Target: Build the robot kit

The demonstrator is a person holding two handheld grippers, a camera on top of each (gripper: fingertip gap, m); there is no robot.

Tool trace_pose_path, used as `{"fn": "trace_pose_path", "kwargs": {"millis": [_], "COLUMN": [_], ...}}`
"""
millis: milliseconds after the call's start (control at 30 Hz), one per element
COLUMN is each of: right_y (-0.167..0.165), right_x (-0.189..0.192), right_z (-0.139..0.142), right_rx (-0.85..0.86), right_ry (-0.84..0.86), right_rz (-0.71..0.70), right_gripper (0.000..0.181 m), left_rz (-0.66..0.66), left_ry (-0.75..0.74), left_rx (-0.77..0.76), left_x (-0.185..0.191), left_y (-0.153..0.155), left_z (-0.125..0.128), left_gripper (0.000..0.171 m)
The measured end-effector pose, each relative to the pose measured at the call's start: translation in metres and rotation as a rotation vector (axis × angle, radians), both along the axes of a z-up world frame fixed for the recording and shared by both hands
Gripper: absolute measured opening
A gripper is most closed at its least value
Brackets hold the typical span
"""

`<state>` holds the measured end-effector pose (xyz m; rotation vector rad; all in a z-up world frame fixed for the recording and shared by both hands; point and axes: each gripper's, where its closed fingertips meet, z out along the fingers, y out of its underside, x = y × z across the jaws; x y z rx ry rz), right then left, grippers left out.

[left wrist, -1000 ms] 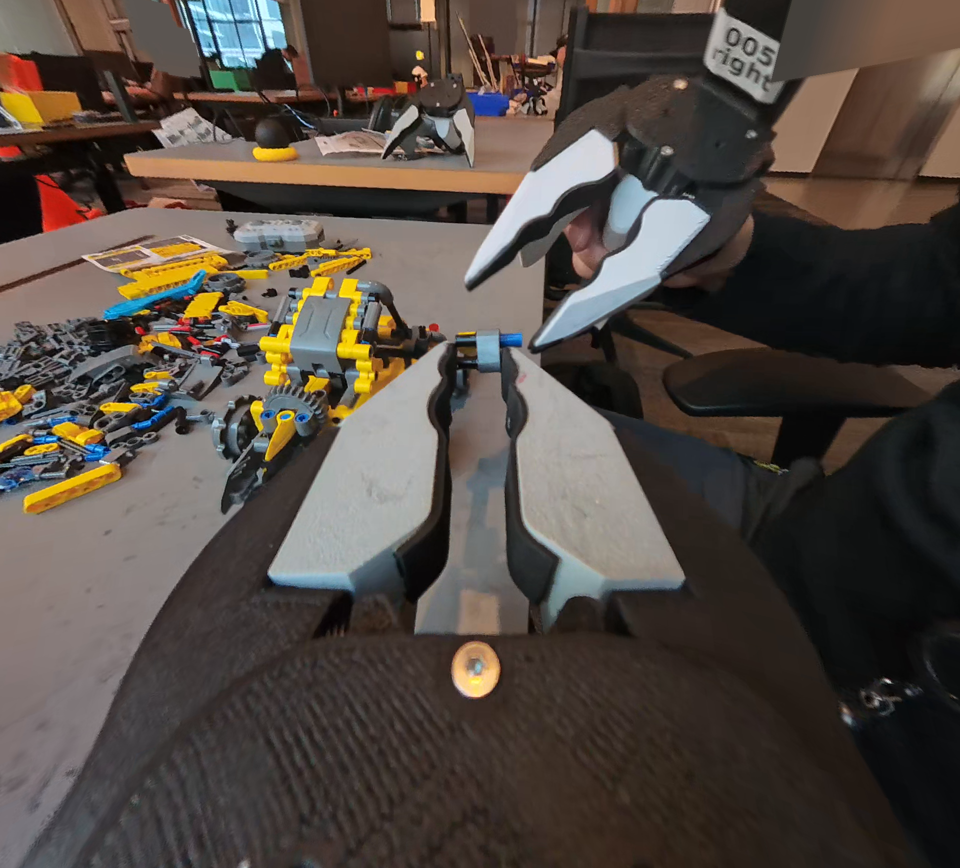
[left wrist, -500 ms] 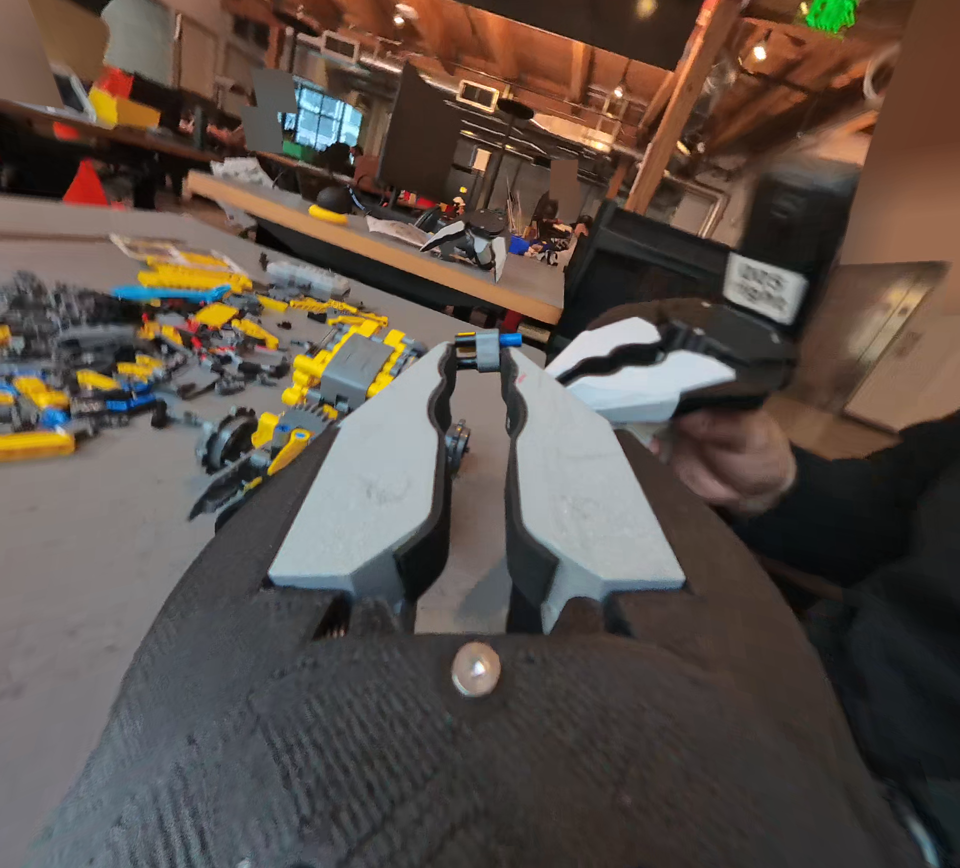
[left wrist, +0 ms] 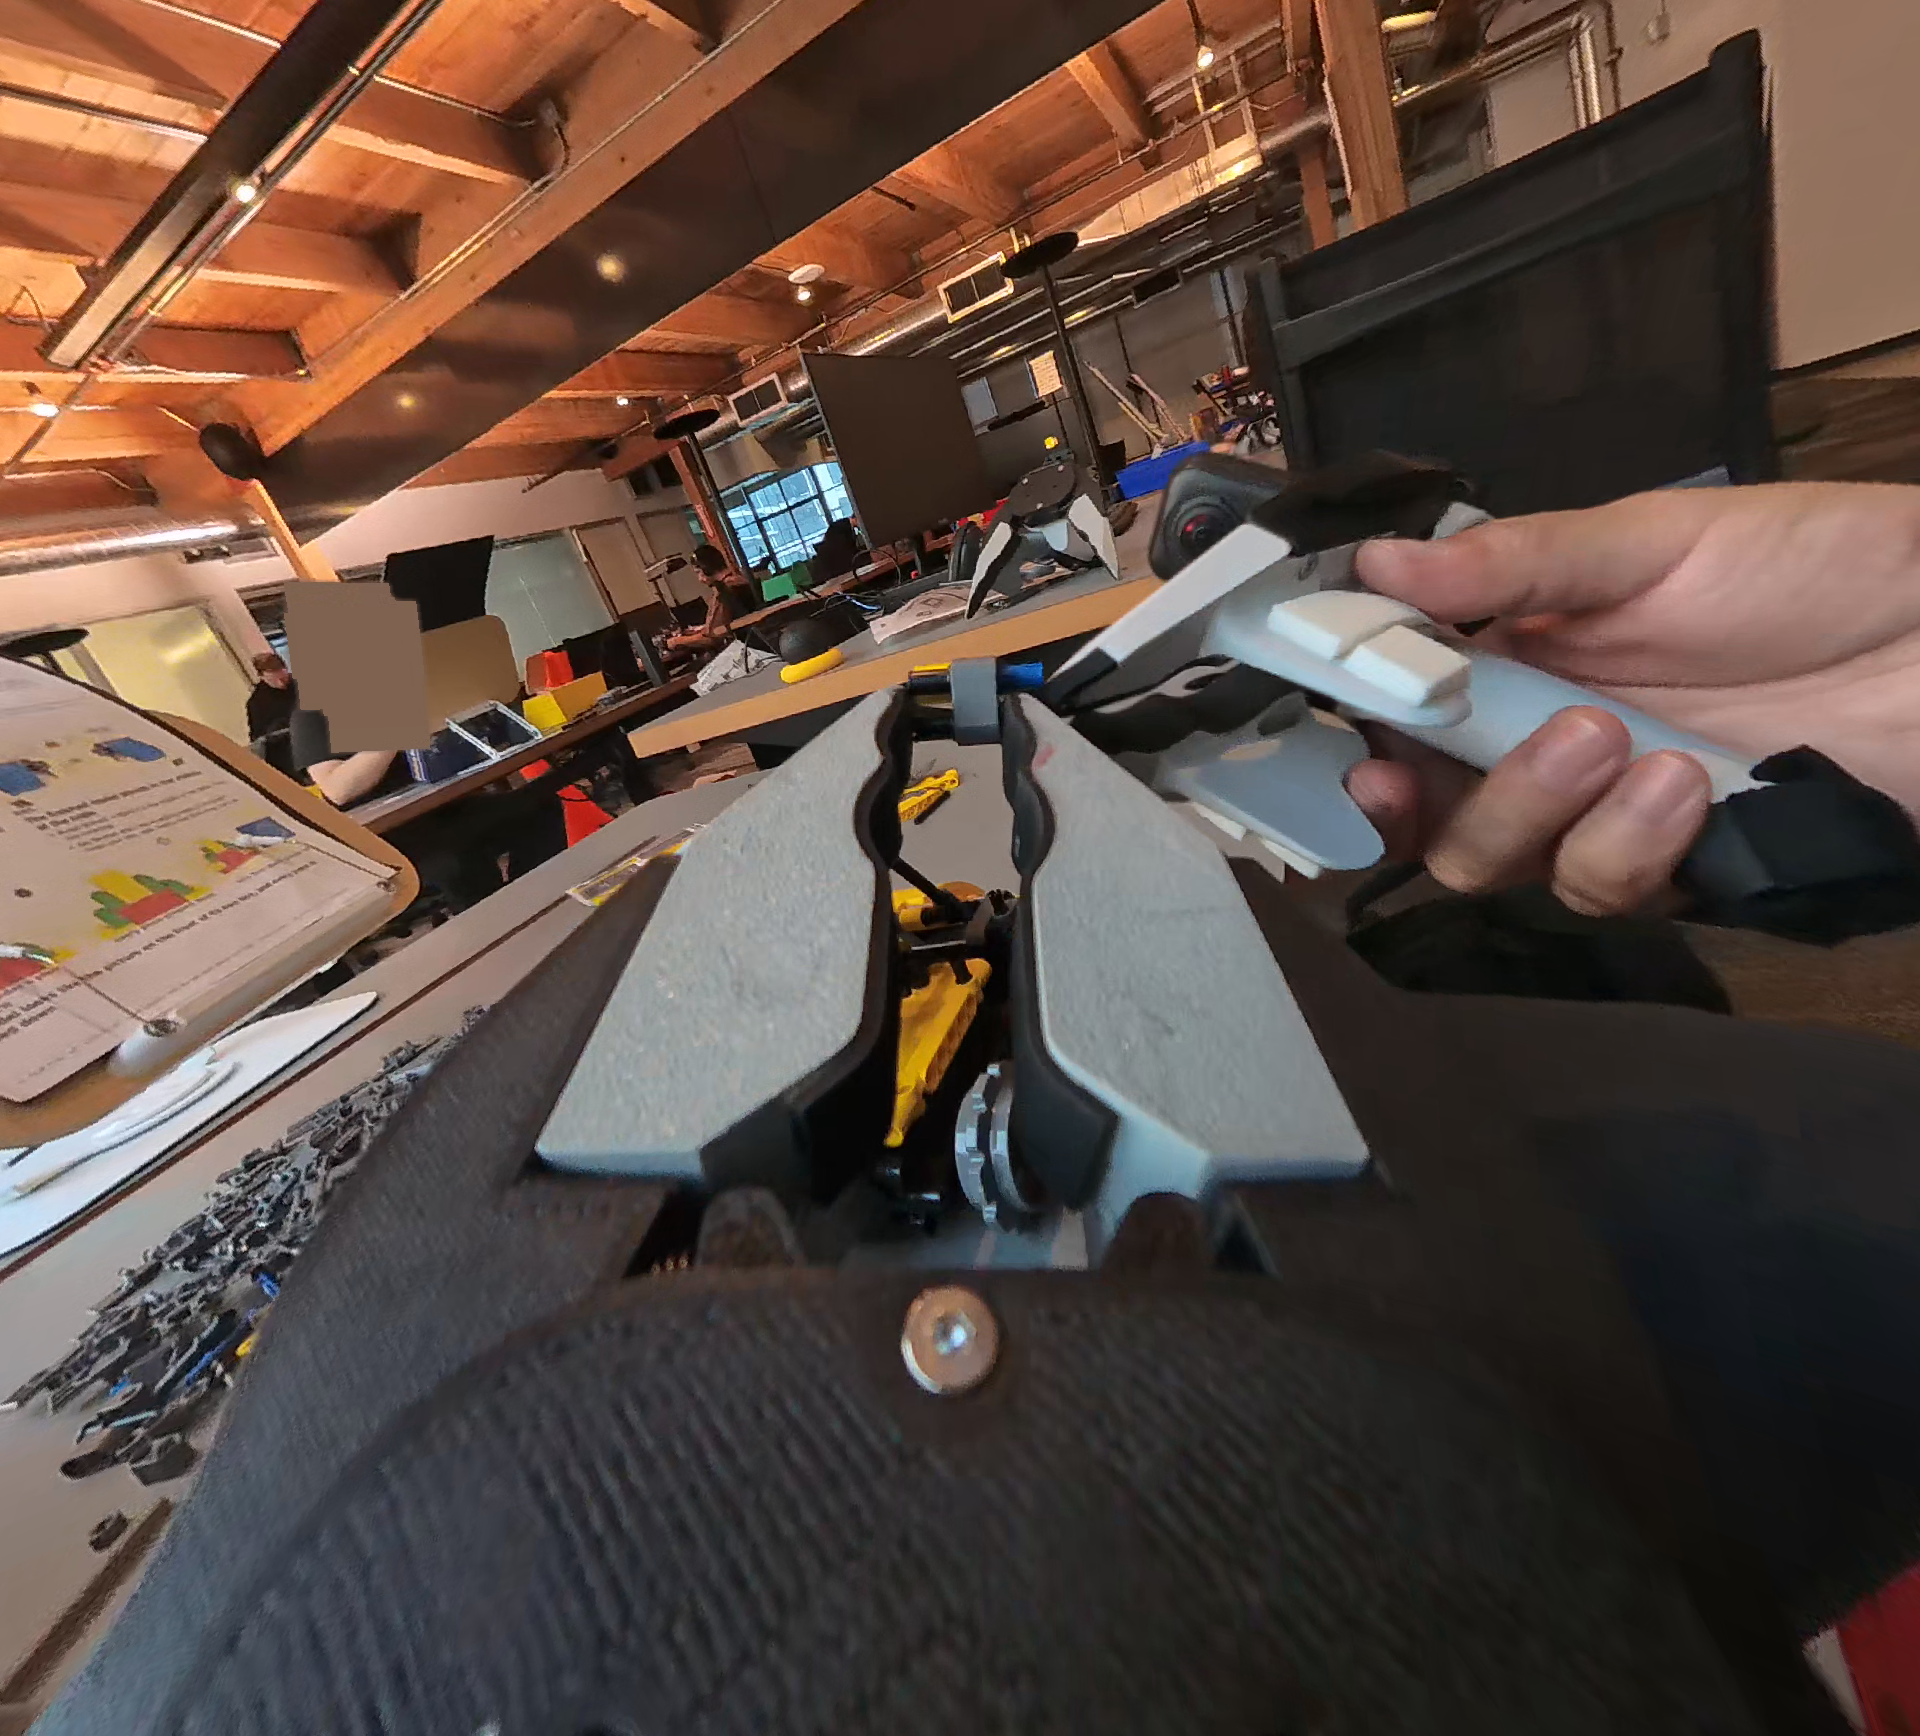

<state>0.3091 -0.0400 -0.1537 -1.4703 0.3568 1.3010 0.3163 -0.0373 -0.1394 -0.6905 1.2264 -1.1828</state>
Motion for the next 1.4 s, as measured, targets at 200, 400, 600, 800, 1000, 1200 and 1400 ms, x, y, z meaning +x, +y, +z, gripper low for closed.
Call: {"fn": "trace_pose_path", "kwargs": {"millis": [200,400,600,800,1000,1200,1400], "right_y": [-0.015,-0.011,-0.007,-0.002,-0.003,0.001,0.000], "right_x": [-0.004,-0.003,-0.003,0.015,0.019,0.022,0.026], "right_z": [0.015,0.025,0.023,-0.002,-0.032,-0.042,-0.047], "right_rx": [0.125,0.128,0.103,-0.003,-0.101,-0.149,-0.191], "right_ry": [0.154,0.151,0.119,0.095,-0.011,0.081,0.169], "right_rz": [0.073,0.050,0.024,-0.049,-0.047,-0.048,-0.058], "right_gripper": [0.021,0.020,0.007,0.007,0.007,0.007,0.006], "left_rz": [0.088,0.084,0.121,-0.046,-0.099,-0.268,-0.251], "left_ry": [-0.040,-0.053,0.001,0.258,0.792,0.944,0.976], "left_rx": [0.090,0.237,0.226,0.057,-0.032,-0.106,-0.037], "left_x": [-0.003,-0.005,0.001,-0.003,0.004,0.024,0.027], "left_y": [0.005,-0.016,-0.016,-0.003,0.091,0.092,0.070], "left_z": [0.012,0.014,0.002,-0.016,-0.060,-0.089,-0.111], "left_gripper": [0.014,0.014,0.014,0.037,0.093,0.088,0.083]}}
